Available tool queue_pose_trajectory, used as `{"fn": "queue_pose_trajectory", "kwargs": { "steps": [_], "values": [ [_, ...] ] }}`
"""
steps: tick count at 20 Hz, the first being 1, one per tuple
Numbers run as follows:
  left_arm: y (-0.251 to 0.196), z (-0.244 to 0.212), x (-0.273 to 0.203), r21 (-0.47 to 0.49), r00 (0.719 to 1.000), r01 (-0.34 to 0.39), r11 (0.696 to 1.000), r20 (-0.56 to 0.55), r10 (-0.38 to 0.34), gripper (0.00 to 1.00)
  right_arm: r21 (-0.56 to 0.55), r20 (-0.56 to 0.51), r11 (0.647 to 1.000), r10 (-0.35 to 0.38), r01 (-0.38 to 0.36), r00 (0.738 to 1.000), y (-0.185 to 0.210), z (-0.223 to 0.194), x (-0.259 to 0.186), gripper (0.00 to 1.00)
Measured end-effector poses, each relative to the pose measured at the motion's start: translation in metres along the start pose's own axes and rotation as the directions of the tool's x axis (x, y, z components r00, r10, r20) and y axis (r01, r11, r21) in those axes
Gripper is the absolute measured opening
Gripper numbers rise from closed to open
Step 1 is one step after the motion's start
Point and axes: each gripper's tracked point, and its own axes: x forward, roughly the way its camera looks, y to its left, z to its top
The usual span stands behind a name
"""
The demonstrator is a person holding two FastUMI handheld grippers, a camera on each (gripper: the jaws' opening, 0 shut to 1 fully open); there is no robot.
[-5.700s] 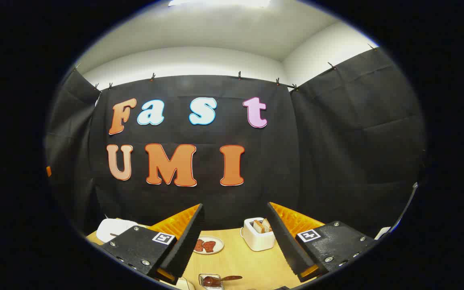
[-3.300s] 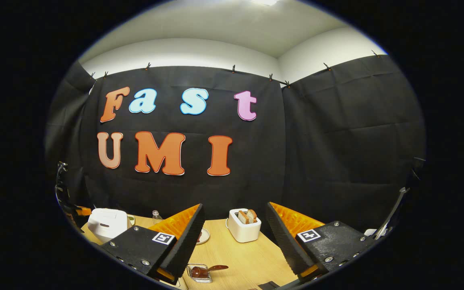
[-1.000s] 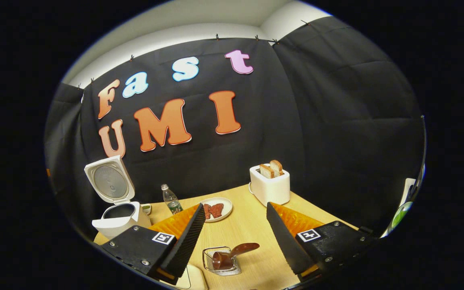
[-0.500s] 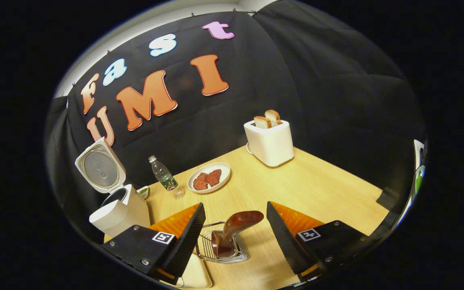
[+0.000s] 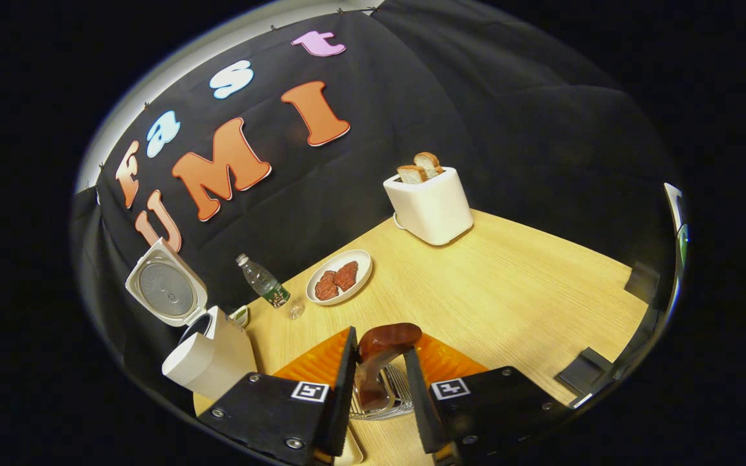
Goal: Close the left gripper, press the button to open the rice cooker; take a wooden spoon from the chopstick holder with the right hand, scoop a spoonful of rice and pour it into the rice cooker, then put the wooden spoon back into the chopstick holder.
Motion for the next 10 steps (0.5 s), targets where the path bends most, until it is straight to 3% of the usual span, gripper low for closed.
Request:
{"fn": "queue_pose_trajectory", "kwargs": {
  "steps": [1,3,4,5,6,10],
  "values": [
    [0.000,0.004,0.000,-0.002,1.000,0.000,1.000,0.011,0.000,0.84,0.017,-0.019,1.000,0.000,0.001,1.000,0.000,-0.002,0.000,0.42],
    [-0.001,0.001,0.002,-0.008,1.000,-0.003,1.000,0.018,0.003,0.95,0.061,-0.045,0.998,0.028,-0.026,0.999,0.008,-0.003,-0.001,0.39],
    [0.001,0.000,-0.001,-0.007,1.000,-0.008,1.000,0.016,0.009,1.00,0.086,-0.051,0.996,0.043,-0.038,0.998,0.012,-0.003,-0.001,0.34],
    [0.003,0.000,-0.001,-0.008,1.000,-0.013,1.000,0.012,0.013,1.00,0.109,-0.059,0.993,0.050,-0.043,0.997,0.016,-0.003,-0.002,0.27],
    [0.004,-0.001,-0.001,-0.011,1.000,-0.012,1.000,0.010,0.012,1.00,0.114,-0.058,0.993,0.046,-0.039,0.997,0.017,-0.003,0.000,0.25],
    [0.006,-0.001,-0.002,-0.026,1.000,0.001,1.000,0.011,-0.001,1.00,0.014,-0.023,0.999,0.031,-0.030,0.999,0.034,0.002,-0.004,0.14]
  ]
}}
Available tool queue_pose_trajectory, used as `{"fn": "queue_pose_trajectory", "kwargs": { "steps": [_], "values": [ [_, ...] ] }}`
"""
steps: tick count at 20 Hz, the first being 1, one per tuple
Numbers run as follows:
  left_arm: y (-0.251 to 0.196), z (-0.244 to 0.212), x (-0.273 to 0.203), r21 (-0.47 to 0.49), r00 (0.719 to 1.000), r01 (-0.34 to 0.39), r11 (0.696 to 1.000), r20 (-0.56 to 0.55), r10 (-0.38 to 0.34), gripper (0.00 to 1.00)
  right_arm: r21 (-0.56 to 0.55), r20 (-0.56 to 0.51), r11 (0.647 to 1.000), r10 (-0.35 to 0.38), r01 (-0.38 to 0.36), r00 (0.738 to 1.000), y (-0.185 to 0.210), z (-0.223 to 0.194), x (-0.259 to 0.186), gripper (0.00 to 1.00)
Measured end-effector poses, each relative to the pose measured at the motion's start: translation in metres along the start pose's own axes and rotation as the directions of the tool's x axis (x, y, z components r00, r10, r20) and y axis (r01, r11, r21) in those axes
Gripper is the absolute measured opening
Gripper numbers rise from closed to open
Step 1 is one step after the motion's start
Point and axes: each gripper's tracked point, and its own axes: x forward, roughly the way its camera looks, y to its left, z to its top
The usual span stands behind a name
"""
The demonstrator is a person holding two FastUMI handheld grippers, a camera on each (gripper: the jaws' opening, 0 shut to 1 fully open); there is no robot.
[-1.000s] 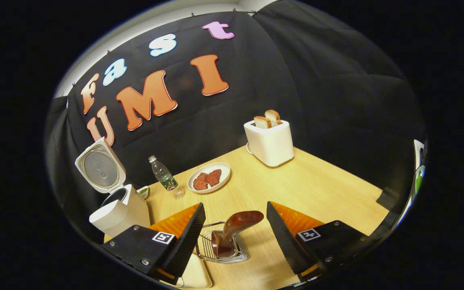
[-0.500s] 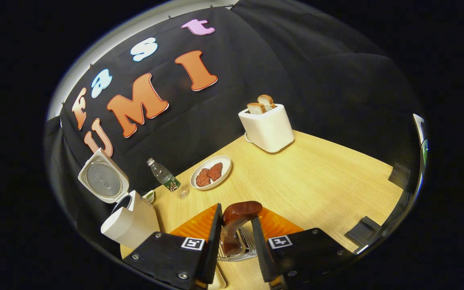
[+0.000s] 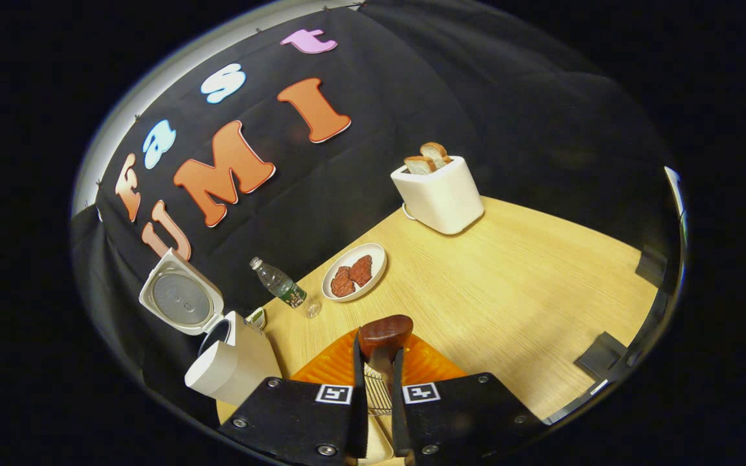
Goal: Close the left gripper, press the button to open the rice cooker; take a wooden spoon from the chopstick holder with the right hand, scoop a spoonful of rice and pour it into the rice cooker, then put the wooden spoon back into the chopstick holder.
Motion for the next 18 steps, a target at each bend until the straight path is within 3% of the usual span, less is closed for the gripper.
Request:
{"fn": "queue_pose_trajectory", "kwargs": {
  "steps": [5,10,16,18],
  "values": [
    [0.002,0.005,0.000,0.010,1.000,0.001,1.000,0.009,-0.001,1.00,-0.170,0.082,0.985,0.024,-0.010,0.996,0.038,0.031,-0.032,0.13],
    [0.000,0.006,0.002,-0.003,1.000,0.021,1.000,0.016,-0.021,1.00,-0.341,0.119,0.939,0.083,-0.037,0.989,0.086,0.045,-0.072,0.13],
    [-0.001,0.006,0.002,0.002,0.999,0.036,0.999,0.019,-0.036,1.00,-0.319,0.083,0.929,0.225,-0.187,0.971,0.149,0.026,-0.108,0.13],
    [0.000,0.005,0.001,0.002,0.999,0.040,0.999,0.017,-0.040,1.00,-0.331,0.050,0.920,0.240,-0.210,0.970,0.155,0.009,-0.108,0.13]
  ]
}}
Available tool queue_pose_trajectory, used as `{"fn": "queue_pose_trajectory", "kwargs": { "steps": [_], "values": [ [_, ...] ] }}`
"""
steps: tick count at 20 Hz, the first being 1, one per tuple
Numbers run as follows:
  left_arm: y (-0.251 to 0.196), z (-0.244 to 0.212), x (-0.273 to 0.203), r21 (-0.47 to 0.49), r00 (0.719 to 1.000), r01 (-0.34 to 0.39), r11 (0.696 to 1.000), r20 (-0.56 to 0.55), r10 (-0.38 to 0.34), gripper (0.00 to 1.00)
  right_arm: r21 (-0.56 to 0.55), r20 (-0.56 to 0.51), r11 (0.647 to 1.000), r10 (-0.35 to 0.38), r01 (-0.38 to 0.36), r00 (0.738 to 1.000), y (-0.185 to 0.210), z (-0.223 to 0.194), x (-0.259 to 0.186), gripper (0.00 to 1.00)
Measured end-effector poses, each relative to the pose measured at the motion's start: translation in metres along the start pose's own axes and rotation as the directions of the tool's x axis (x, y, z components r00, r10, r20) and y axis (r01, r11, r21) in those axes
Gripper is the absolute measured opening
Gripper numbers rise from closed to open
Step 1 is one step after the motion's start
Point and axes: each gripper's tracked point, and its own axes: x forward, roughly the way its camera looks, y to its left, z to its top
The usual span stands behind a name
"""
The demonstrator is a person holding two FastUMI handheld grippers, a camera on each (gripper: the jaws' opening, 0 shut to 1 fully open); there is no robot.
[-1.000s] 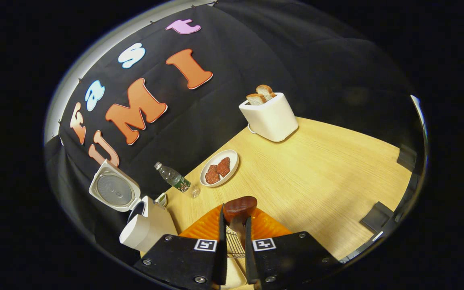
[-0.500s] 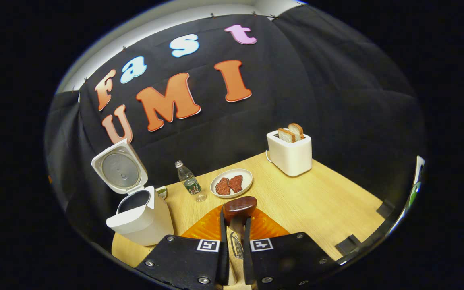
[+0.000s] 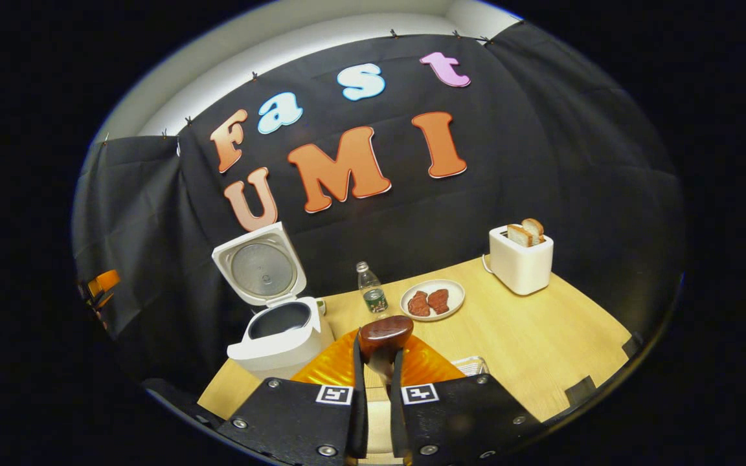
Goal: Close the left gripper, press the button to open the rice cooker; take a wooden spoon from the chopstick holder with the right hand, scoop a spoonful of rice and pour it into the rice cooker, then put the wooden spoon back into the chopstick holder.
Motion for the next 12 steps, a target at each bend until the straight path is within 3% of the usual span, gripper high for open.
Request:
{"fn": "queue_pose_trajectory", "kwargs": {
  "steps": [7,12],
  "values": [
    [0.007,-0.011,-0.001,0.030,1.000,-0.004,1.000,-0.031,0.005,1.00,-0.130,-0.116,0.991,-0.049,0.033,0.992,0.010,-0.067,0.009,0.13],
    [0.012,-0.015,-0.002,0.055,0.999,-0.005,0.998,-0.051,0.008,1.00,-0.226,-0.174,0.969,-0.141,0.100,0.975,0.007,-0.115,0.014,0.13]
  ]
}}
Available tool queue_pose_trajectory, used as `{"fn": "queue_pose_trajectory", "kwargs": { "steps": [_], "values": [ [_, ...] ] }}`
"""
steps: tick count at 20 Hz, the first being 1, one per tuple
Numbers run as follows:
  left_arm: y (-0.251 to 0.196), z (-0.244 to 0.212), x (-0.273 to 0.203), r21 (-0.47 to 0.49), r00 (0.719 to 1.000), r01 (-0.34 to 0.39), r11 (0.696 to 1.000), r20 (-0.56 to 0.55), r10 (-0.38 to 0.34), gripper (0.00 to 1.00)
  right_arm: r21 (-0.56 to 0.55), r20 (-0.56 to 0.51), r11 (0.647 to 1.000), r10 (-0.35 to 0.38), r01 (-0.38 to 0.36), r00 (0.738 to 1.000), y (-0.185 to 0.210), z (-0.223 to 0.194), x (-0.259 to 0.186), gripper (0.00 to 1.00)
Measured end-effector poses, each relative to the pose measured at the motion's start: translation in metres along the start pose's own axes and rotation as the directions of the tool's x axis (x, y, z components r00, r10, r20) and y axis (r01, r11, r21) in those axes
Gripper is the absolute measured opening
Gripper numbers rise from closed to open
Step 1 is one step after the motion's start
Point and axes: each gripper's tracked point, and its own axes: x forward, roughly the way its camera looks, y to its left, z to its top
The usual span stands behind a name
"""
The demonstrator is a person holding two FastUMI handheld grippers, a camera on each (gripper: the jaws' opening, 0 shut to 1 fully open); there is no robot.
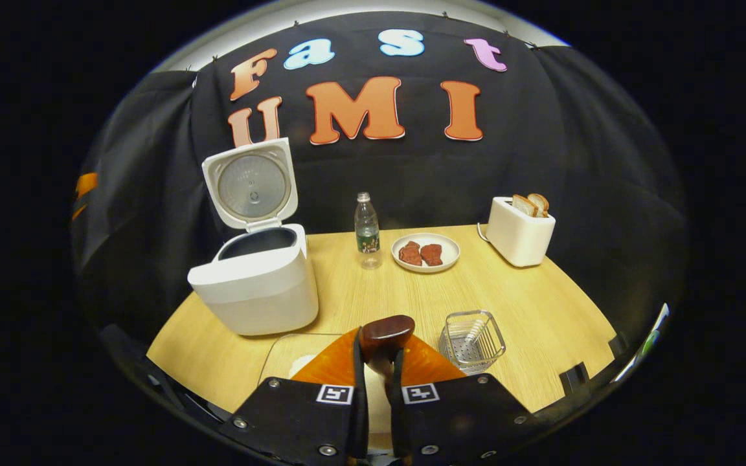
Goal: Close the left gripper, press the button to open the rice cooker; take a wooden spoon from the chopstick holder with the right hand, scoop a spoonful of rice and pour it into the rice cooker, then put the wooden spoon back into the chopstick holder.
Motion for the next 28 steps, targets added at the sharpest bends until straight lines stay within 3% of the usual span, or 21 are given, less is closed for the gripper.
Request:
{"fn": "queue_pose_trajectory", "kwargs": {
  "steps": [3,5,7,11,15,23,28],
  "values": [
    [0.001,-0.002,0.001,0.015,1.000,-0.002,1.000,-0.006,0.002,1.00,0.014,-0.009,1.000,-0.012,0.012,1.000,0.008,-0.010,-0.002,0.13],
    [0.000,-0.004,0.003,0.008,1.000,0.003,1.000,-0.015,-0.003,1.00,0.126,-0.035,0.992,-0.014,0.019,0.999,0.009,-0.017,0.001,0.13],
    [0.000,-0.004,0.005,0.015,1.000,0.006,1.000,-0.014,-0.006,1.00,0.247,-0.060,0.969,0.029,-0.013,0.998,0.024,-0.023,0.005,0.13],
    [0.003,-0.006,0.006,0.023,1.000,-0.001,1.000,-0.021,0.001,1.00,0.329,-0.061,0.943,0.064,-0.040,0.996,0.039,-0.024,0.016,0.13],
    [0.003,-0.012,0.007,0.006,0.999,0.000,1.000,-0.034,0.000,1.00,0.506,-0.063,0.858,0.137,-0.087,0.989,0.042,-0.022,0.023,0.13],
    [0.000,-0.013,0.008,-0.006,0.999,-0.001,1.000,-0.036,0.001,1.00,0.779,-0.036,0.617,0.223,-0.112,0.974,0.015,-0.033,0.034,0.13],
    [-0.009,-0.011,0.005,-0.001,0.999,0.013,1.000,-0.032,-0.013,1.00,0.930,-0.016,0.358,0.264,-0.083,0.964,-0.004,-0.051,0.039,0.13]
  ]
}}
